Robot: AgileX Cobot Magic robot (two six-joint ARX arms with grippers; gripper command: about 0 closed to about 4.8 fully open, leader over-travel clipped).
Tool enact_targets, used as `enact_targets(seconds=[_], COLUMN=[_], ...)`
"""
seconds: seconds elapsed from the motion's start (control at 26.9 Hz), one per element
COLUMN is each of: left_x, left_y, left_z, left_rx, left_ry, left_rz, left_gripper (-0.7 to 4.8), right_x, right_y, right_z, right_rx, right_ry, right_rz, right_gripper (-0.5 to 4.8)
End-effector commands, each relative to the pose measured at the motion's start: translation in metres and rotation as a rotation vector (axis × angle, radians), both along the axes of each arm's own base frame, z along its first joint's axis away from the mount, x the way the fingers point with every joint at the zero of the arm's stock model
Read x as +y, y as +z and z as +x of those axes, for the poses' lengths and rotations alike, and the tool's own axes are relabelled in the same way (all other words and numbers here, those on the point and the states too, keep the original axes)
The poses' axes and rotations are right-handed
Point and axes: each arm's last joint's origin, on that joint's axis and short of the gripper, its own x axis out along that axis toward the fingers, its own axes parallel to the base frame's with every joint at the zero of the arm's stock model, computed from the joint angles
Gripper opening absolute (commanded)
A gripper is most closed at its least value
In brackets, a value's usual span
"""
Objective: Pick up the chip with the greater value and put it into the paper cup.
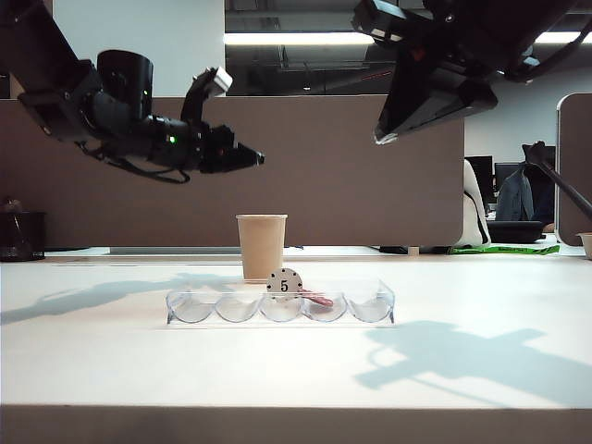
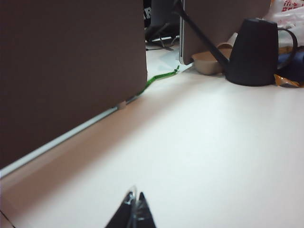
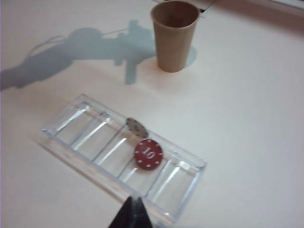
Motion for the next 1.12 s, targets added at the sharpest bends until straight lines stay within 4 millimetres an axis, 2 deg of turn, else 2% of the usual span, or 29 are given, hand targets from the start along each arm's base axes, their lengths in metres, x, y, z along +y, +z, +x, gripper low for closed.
enact_targets(seconds=[0.04, 0.11, 0.3, 0.56, 0.78, 0.86, 1.0, 1.12], left_x=[0.003, 0.012, 0.028, 0.046, 0.052, 0.054, 0.060, 0.063], left_y=[0.036, 0.053, 0.077, 0.104, 0.108, 0.108, 0.108, 0.109], left_z=[-0.008, -0.014, -0.031, -0.073, -0.109, -0.121, -0.155, -0.172], left_rx=[-0.082, -0.089, -0.043, -0.063, -0.050, -0.043, -0.024, -0.031], left_ry=[0.067, 0.108, 0.142, 0.306, 0.334, 0.335, 0.378, 0.380], left_rz=[-0.023, -0.024, -0.011, -0.004, 0.042, 0.041, 0.051, 0.048], left_gripper=[-0.06, -0.06, -0.06, -0.06, -0.06, -0.06, -0.06, -0.06], right_x=[-0.012, -0.030, -0.068, -0.118, -0.144, -0.148, -0.150, -0.150], right_y=[0.012, 0.023, 0.040, 0.048, 0.032, 0.026, 0.005, -0.006], right_z=[0.002, 0.004, 0.004, -0.012, -0.039, -0.049, -0.074, -0.083], right_rx=[-0.082, -0.121, -0.195, -0.247, -0.314, -0.333, -0.385, -0.416], right_ry=[-0.063, -0.126, -0.189, -0.317, -0.405, -0.432, -0.449, -0.448], right_rz=[-0.001, 0.029, 0.043, 0.054, 0.075, 0.079, 0.149, 0.156], right_gripper=[-0.06, -0.05, -0.05, -0.05, -0.05, -0.05, -0.05, -0.05])
